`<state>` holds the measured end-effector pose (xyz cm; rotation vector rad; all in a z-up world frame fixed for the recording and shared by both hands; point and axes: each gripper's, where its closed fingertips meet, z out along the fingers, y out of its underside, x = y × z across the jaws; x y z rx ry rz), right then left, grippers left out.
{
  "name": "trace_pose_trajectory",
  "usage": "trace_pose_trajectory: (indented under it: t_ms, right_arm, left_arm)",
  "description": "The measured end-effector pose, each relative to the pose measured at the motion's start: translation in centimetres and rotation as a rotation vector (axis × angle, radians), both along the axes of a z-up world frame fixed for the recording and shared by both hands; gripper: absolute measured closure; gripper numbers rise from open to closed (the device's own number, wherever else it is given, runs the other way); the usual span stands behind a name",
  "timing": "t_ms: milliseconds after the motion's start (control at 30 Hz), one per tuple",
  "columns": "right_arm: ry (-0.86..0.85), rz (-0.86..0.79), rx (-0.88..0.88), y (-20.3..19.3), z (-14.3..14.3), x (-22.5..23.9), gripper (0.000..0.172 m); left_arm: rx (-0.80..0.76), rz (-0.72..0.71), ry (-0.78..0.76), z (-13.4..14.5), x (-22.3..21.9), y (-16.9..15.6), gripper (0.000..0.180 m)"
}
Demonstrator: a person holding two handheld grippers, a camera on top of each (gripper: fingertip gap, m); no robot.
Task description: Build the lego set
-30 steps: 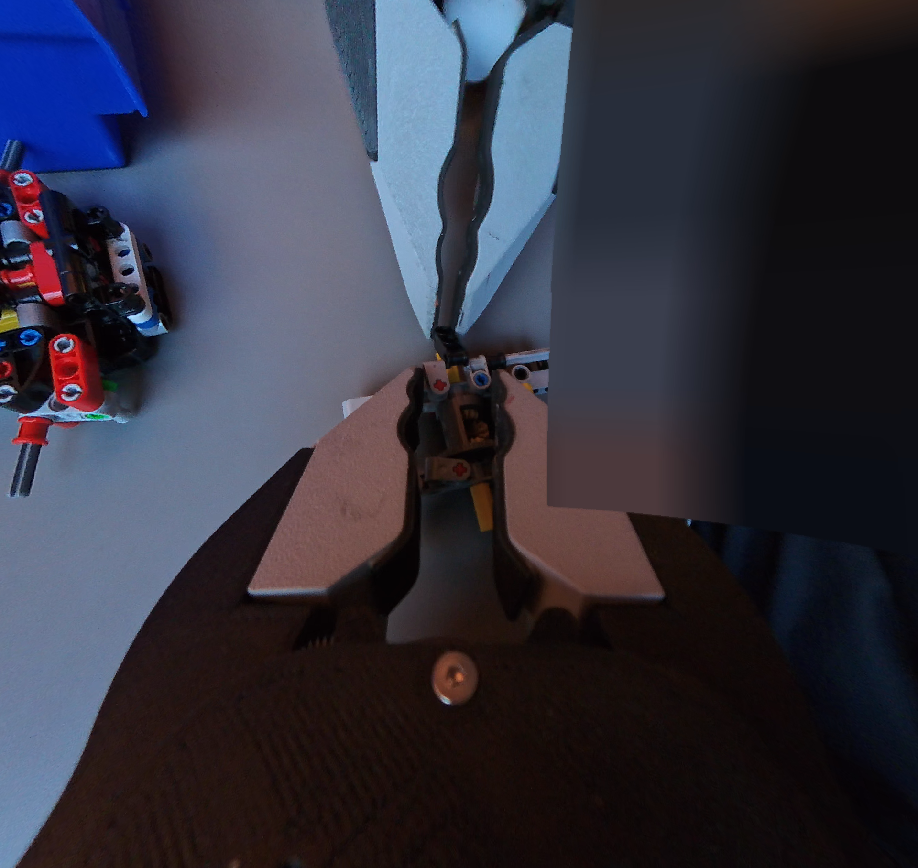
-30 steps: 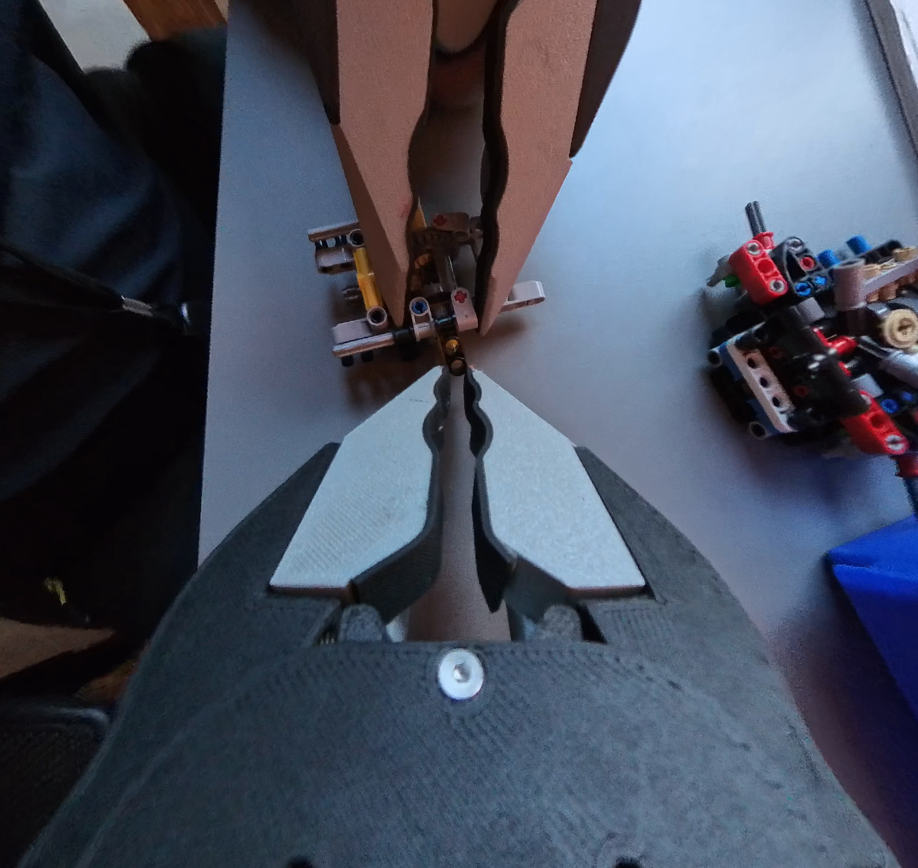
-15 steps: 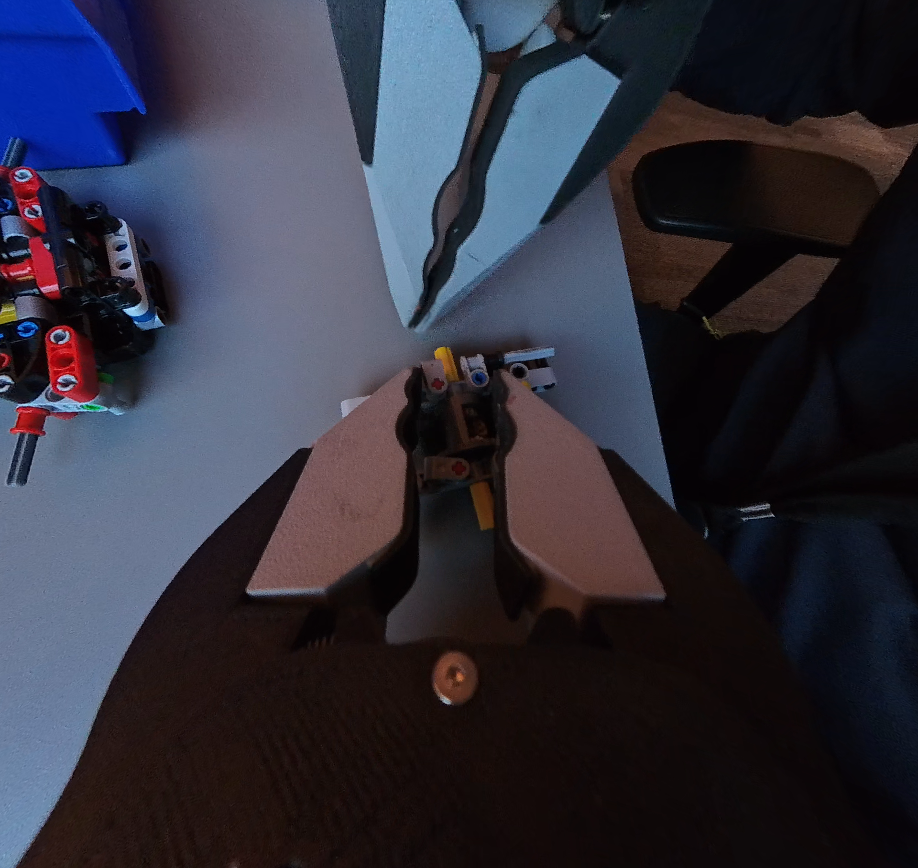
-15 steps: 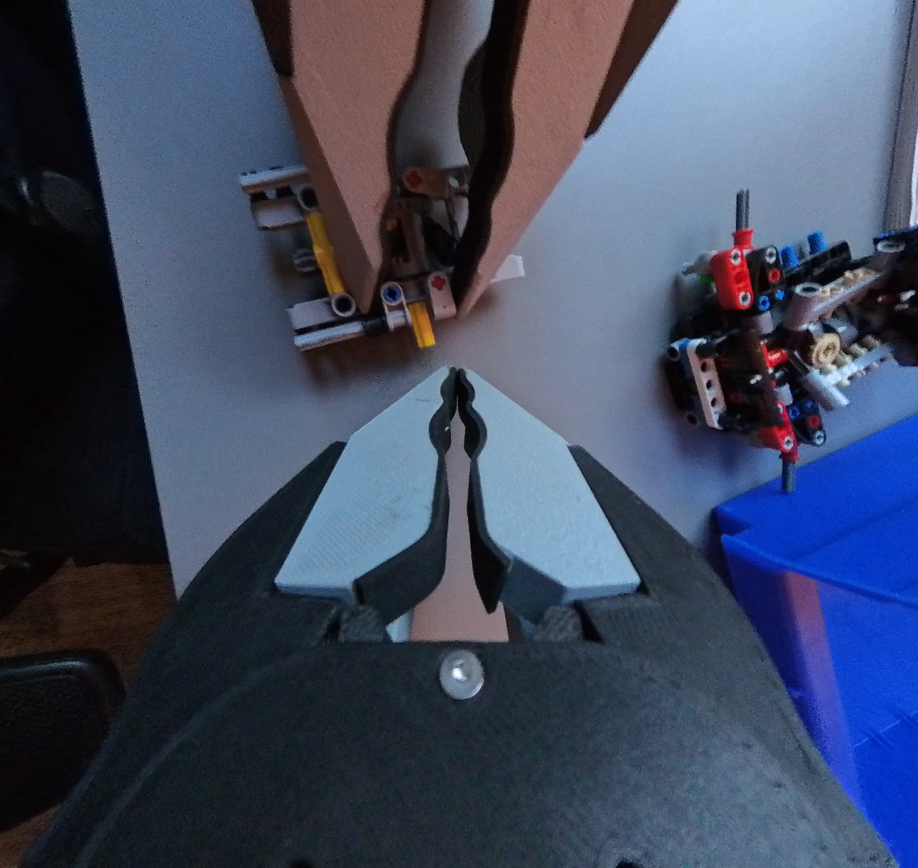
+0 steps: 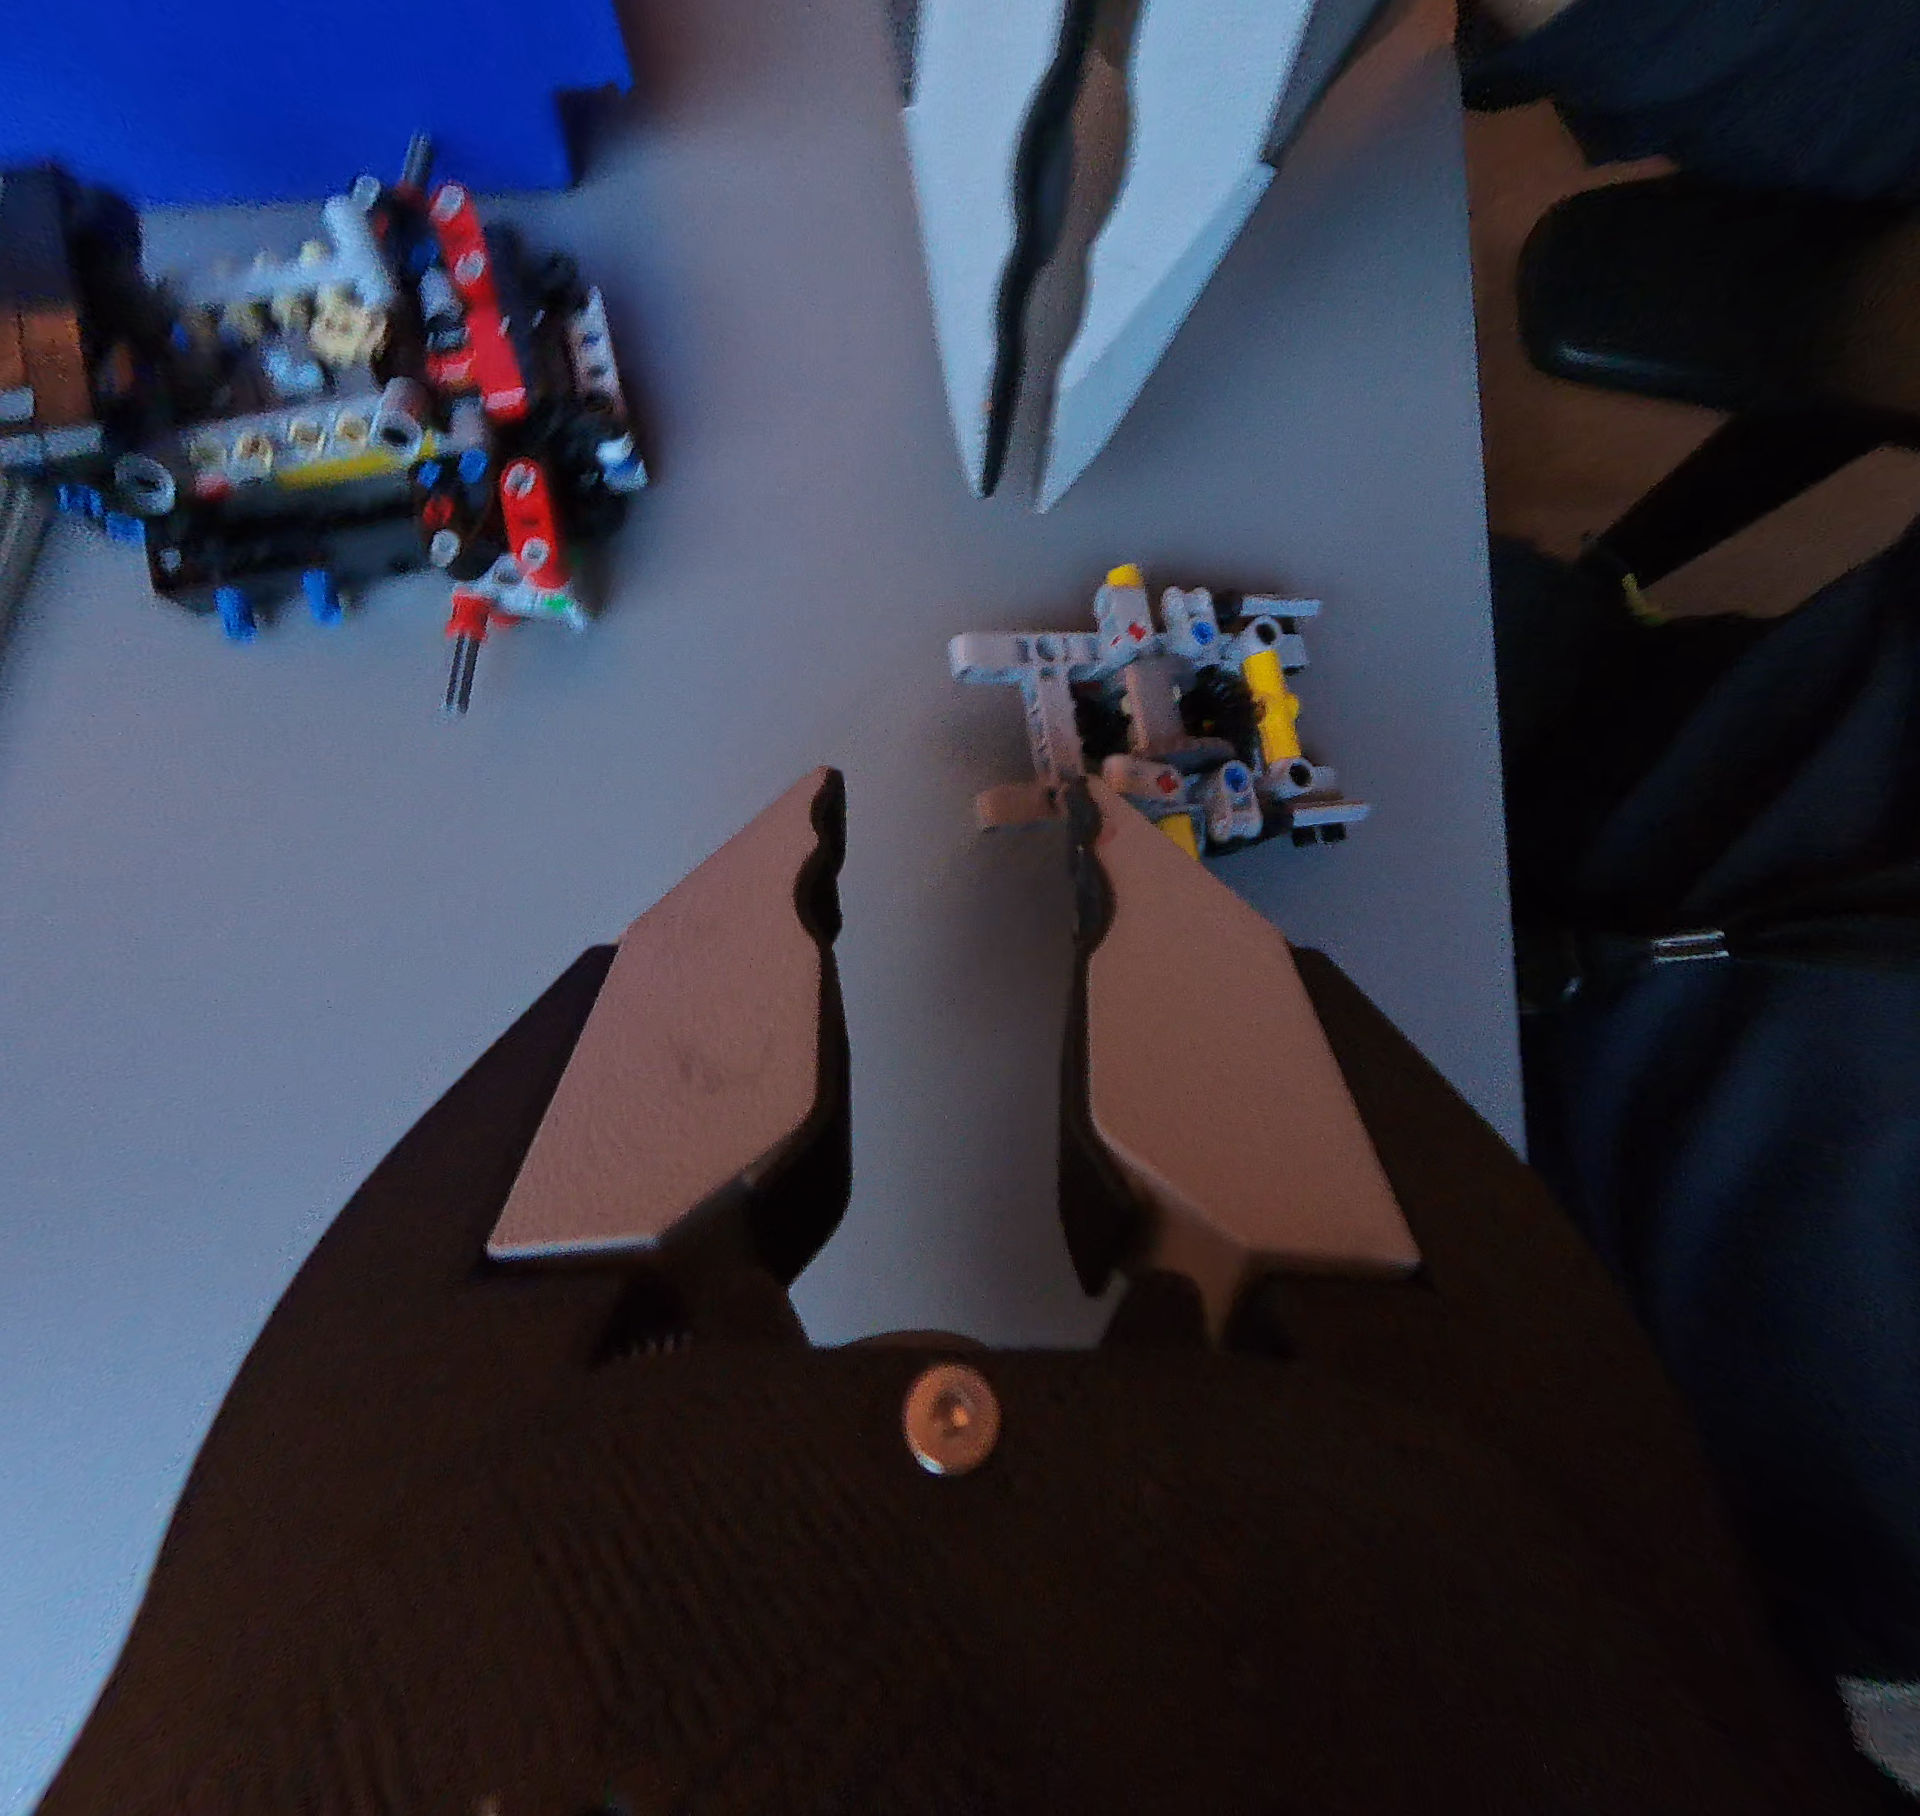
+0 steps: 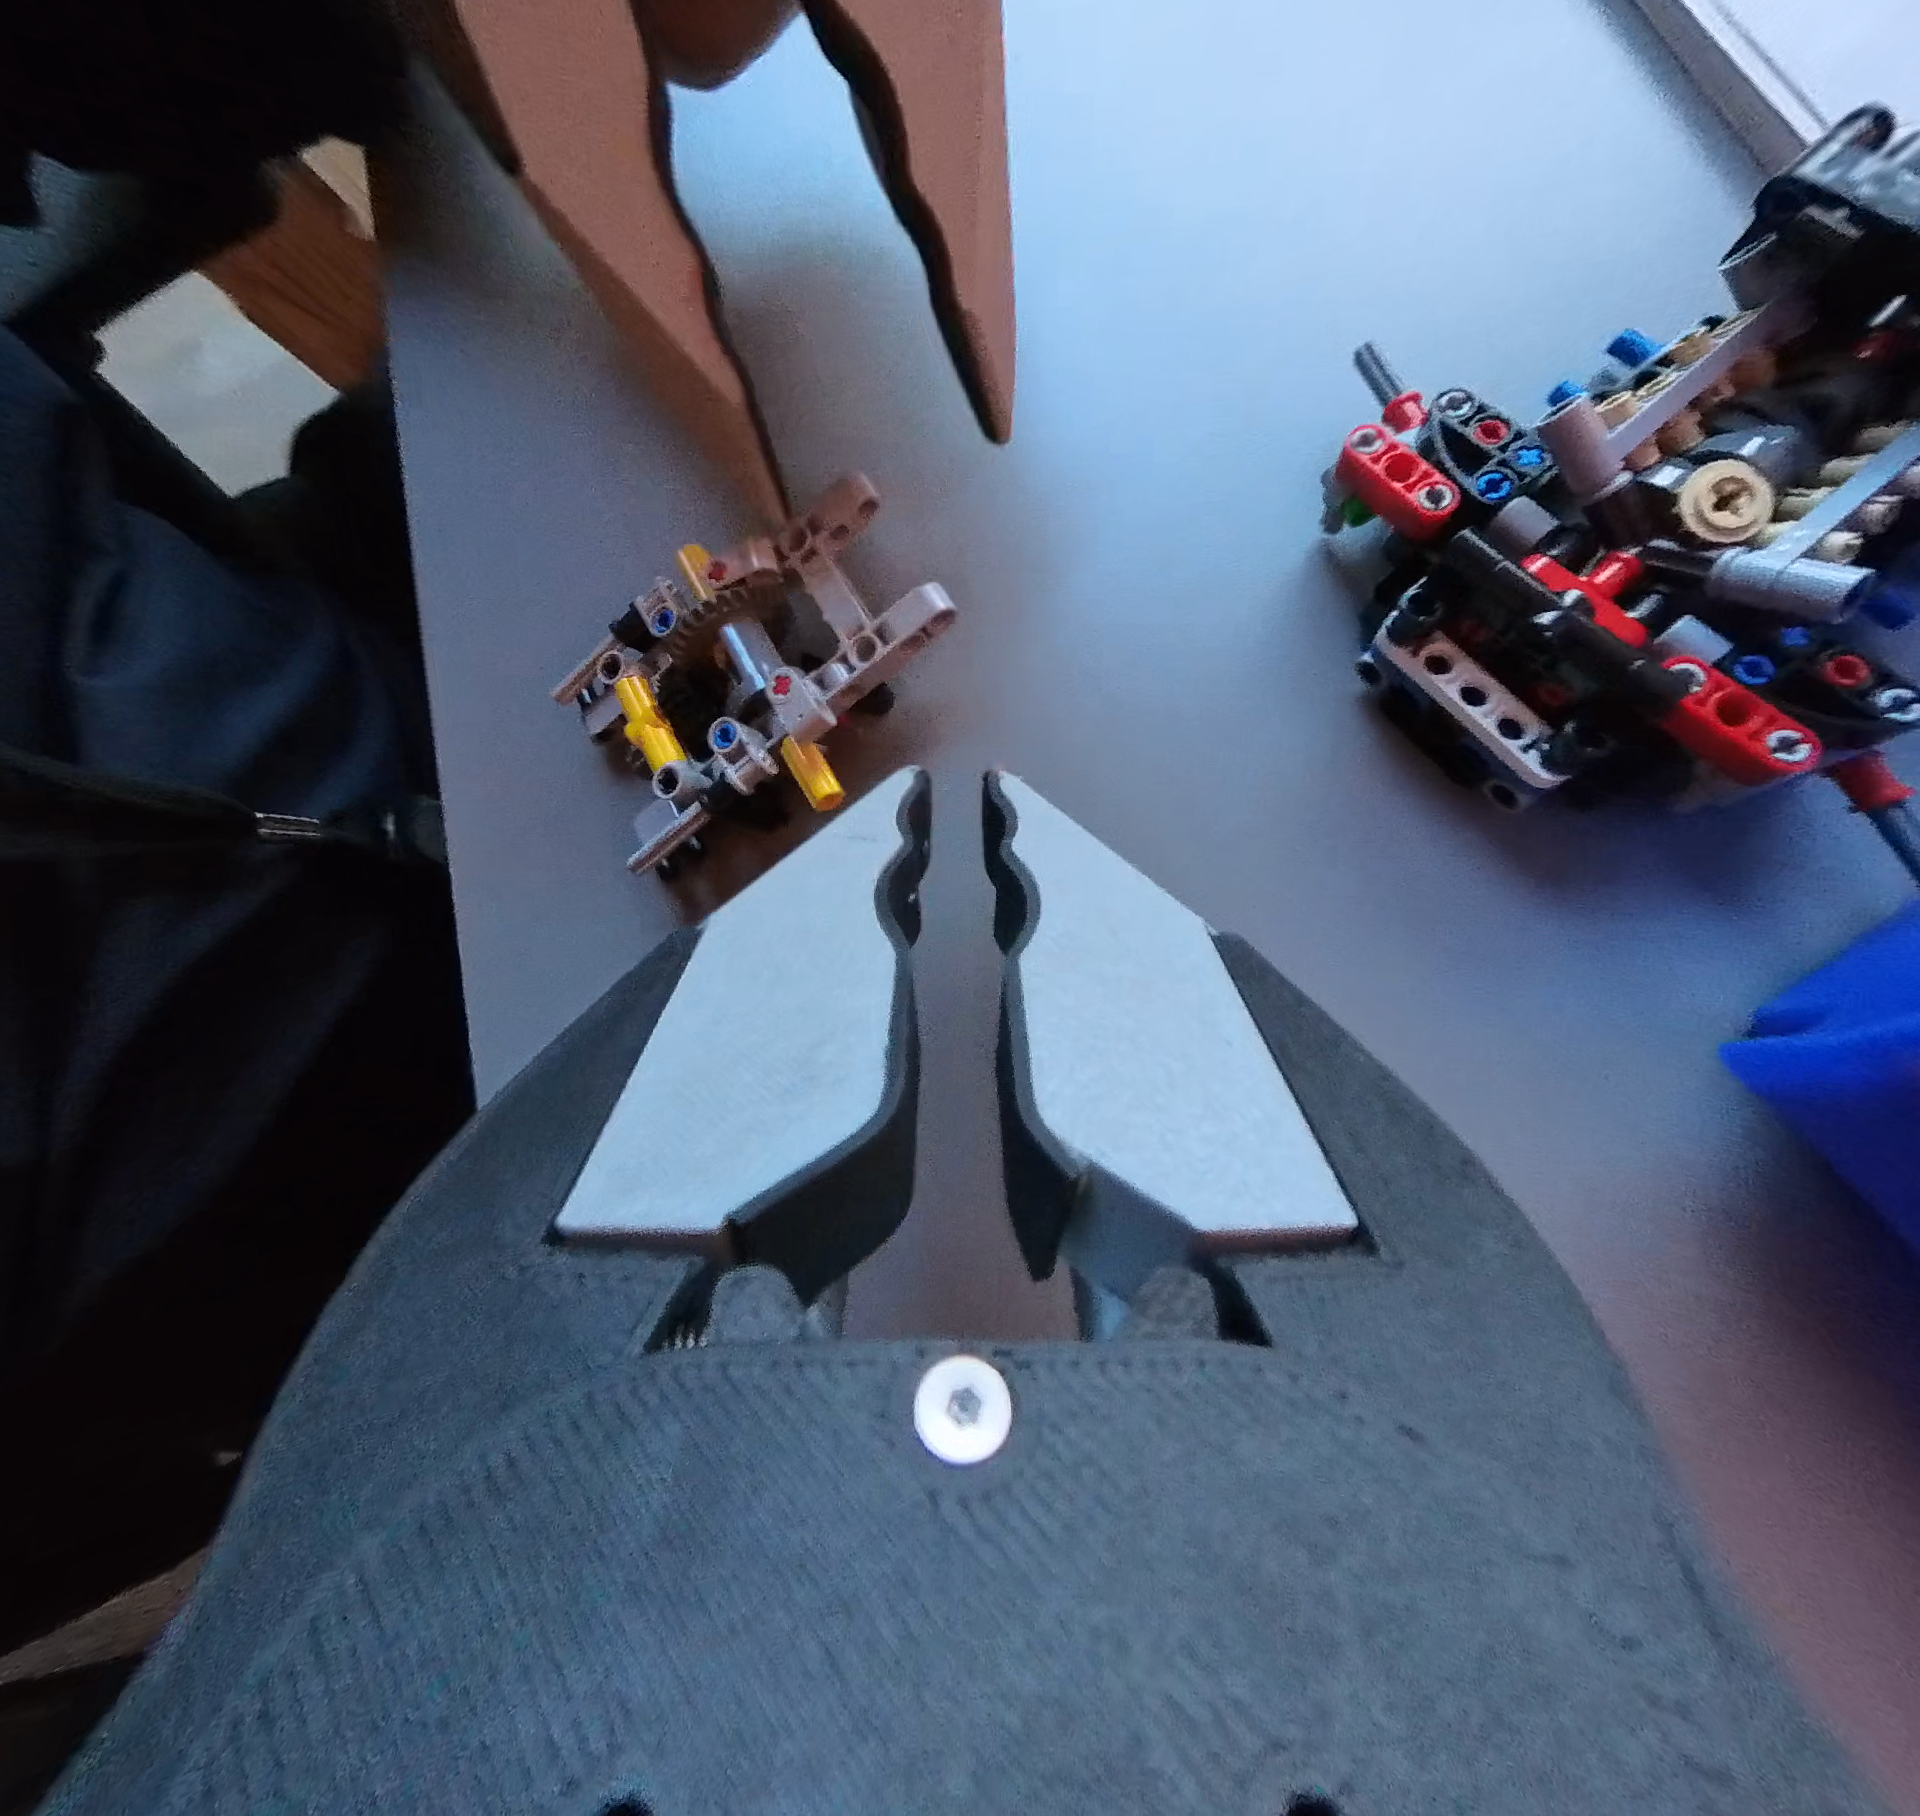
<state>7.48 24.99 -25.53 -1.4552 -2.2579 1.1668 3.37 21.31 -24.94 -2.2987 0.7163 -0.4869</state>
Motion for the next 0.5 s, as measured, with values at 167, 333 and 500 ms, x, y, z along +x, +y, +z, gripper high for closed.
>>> trace_pose_trajectory:
  t_ms: [167,333,500]
  right_arm:
    - [0.007,0.023,-0.090,-0.7,-0.1,0.1,0.160]
    - [0.032,0.082,-0.109,-1.6,-0.3,0.3,0.156]
    - [0.053,0.152,-0.067,-2.4,-0.6,0.3,0.151]
  left_arm:
    - [-0.129,-0.033,-0.298,0.5,2.4,-0.3,0.141]
    - [-0.202,-0.059,-0.253,-1.1,3.2,-0.6,0.165]
    - [-0.215,-0.136,-0.268,-1.0,3.7,-1.7,0.171]
